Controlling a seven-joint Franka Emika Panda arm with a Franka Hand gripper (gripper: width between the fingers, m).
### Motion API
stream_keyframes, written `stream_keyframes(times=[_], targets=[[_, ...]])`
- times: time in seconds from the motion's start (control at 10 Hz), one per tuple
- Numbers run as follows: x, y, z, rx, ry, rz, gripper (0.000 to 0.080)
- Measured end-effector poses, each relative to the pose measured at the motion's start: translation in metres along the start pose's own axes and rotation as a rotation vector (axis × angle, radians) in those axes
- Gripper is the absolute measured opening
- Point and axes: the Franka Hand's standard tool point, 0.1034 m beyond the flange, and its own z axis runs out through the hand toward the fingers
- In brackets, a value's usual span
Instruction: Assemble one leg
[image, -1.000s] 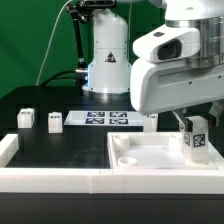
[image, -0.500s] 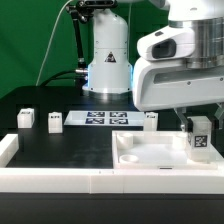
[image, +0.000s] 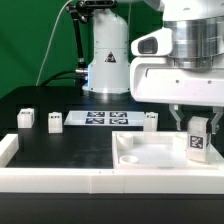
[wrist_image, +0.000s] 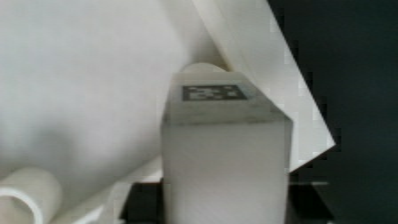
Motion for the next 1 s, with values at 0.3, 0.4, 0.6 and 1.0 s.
stream_keyframes(times=[0.3, 0.4, 0.6, 1.0], targets=[[-0.0011, 0.0038, 0.0009, 0.009, 0.014, 0.296, 0.0288], [-0.0009, 0.004, 0.0008, 0.01, 0.016, 0.33, 0.0288], [0.0001, 0.0053, 0.0008, 0.014, 0.012, 0.524, 0.0288], [-0.0006, 0.004, 0.0009, 0.03, -0.009, 0.74, 0.0289]])
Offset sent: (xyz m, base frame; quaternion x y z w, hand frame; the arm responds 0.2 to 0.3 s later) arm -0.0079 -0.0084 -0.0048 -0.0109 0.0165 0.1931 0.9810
